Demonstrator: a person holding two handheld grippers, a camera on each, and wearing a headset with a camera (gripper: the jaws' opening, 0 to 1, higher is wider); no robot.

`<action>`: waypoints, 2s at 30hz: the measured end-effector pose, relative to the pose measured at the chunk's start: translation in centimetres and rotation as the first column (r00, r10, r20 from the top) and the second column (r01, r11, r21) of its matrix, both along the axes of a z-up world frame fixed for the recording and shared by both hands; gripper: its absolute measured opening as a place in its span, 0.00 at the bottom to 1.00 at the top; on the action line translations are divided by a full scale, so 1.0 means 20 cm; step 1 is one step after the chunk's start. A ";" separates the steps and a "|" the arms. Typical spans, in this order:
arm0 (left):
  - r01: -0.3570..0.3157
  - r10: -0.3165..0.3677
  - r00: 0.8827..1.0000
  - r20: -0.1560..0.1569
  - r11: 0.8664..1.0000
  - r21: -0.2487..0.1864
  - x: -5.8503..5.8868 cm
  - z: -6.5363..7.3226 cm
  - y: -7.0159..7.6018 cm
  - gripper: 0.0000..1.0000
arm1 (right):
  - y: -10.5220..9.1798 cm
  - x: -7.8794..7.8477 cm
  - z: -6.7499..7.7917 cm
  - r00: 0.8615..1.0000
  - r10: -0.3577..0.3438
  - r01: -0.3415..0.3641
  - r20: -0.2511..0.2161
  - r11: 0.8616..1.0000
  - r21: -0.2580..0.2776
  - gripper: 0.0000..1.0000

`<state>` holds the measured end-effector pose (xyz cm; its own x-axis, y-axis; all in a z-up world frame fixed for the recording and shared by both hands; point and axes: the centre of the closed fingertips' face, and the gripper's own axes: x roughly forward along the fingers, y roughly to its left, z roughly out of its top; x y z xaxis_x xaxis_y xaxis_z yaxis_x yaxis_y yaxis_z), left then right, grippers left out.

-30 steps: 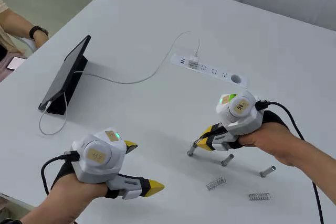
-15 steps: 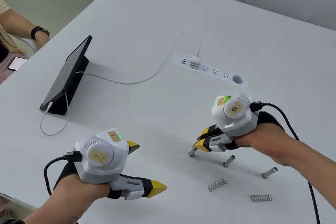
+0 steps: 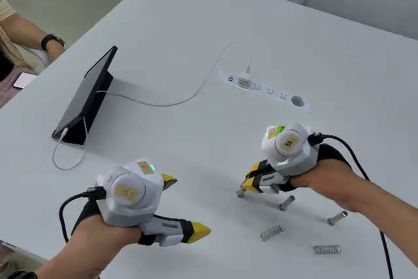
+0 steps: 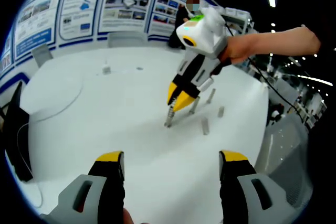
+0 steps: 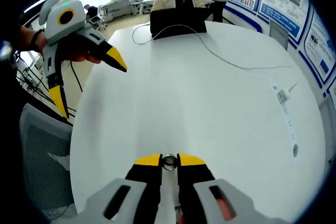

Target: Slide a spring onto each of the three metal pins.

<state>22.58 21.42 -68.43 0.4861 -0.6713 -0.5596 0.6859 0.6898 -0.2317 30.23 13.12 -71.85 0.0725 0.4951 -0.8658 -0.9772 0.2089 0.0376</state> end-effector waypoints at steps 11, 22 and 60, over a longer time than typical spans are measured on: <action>-0.013 0.013 1.000 -0.011 1.000 -0.003 -0.01 -0.01 0.02 0.75 | 0.01 0.00 -0.08 1.000 0.007 -0.006 0.003 1.000 -0.017 0.12; -0.023 0.023 1.000 -0.017 1.000 -0.004 -0.01 -0.02 0.03 0.74 | 0.02 0.00 -0.13 1.000 -0.003 0.003 -0.011 1.000 -0.019 0.12; -0.034 0.033 0.998 -0.048 0.999 -0.031 -0.09 -0.02 0.00 0.74 | -0.11 -0.11 0.02 0.972 -0.237 0.233 0.015 0.964 0.128 0.50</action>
